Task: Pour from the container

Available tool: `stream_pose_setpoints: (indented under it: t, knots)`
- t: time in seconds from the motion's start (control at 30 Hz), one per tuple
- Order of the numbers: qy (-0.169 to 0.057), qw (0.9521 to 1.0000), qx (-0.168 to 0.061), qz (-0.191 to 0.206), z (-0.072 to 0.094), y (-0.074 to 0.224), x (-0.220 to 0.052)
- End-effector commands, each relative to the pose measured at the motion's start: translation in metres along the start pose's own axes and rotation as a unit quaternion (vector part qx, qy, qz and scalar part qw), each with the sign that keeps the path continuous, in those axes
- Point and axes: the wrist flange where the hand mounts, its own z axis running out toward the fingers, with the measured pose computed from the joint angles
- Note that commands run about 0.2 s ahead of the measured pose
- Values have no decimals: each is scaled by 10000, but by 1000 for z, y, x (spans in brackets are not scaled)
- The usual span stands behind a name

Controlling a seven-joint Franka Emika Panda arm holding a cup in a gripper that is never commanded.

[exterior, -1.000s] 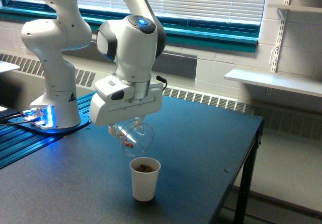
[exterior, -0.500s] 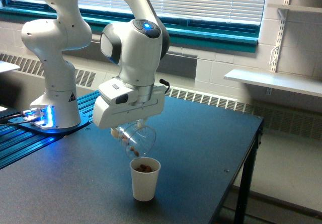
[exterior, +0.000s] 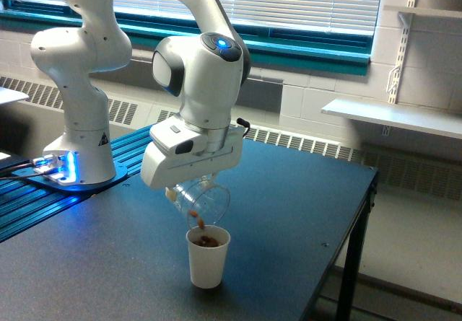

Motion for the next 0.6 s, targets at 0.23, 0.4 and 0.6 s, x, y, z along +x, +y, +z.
stream_pose_setpoints:
  t: [0.23,0.4,0.6]
  knots:
    - [4,9999,-31,-114,-2,-10,-2]
    - [23,9999,12,-124,-6,-12,-3]
    - [34,9999,36,-132,-10,-12,-5]
